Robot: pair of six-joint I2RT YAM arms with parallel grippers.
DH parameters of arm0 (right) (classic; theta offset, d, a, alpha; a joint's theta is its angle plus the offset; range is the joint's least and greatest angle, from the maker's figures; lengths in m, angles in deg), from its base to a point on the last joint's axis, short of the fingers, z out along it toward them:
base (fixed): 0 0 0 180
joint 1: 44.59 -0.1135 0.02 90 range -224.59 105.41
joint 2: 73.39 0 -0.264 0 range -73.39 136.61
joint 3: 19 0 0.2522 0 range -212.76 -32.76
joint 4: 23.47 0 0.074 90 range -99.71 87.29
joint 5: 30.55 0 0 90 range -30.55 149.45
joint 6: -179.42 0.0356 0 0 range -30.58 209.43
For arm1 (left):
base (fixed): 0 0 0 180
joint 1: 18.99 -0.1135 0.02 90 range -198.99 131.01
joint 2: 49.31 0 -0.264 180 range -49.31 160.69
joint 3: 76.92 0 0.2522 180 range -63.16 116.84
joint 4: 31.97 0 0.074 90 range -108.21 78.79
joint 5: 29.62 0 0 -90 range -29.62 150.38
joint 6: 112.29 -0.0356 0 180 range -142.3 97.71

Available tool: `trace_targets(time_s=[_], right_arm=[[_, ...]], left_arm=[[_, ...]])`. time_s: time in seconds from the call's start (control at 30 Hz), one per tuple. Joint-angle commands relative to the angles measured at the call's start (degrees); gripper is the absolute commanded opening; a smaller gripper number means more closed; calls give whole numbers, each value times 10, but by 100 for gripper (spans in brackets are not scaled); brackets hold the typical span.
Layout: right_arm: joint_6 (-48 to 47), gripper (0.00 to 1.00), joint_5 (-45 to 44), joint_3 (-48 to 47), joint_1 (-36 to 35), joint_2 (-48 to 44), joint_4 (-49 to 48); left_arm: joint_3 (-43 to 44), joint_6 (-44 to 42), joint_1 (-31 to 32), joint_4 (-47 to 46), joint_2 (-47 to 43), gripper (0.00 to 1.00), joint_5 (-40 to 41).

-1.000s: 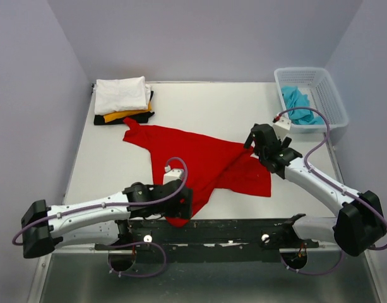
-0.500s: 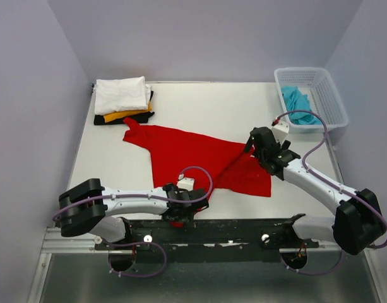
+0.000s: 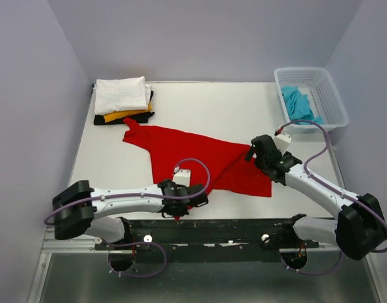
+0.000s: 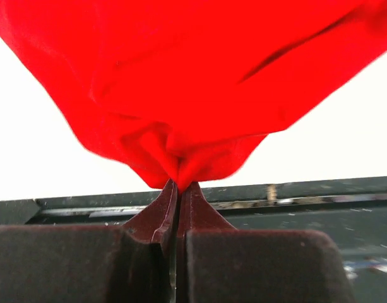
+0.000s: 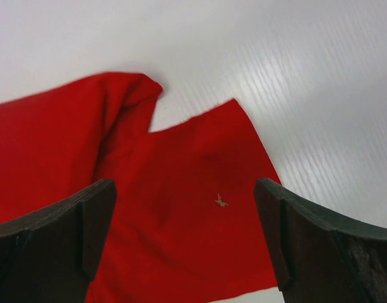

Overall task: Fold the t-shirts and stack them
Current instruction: Flatten out the tshirt

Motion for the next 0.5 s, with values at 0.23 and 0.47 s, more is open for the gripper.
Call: trace_targets(time_s=[0.23, 0.47], right_arm=[[127, 94, -16, 78, 3, -61, 166], [108, 76, 10, 83, 3, -22, 127]], left_arm=[[-66, -86, -145, -112, -277, 0, 88], [-88, -110, -175, -144, -374, 0, 88]])
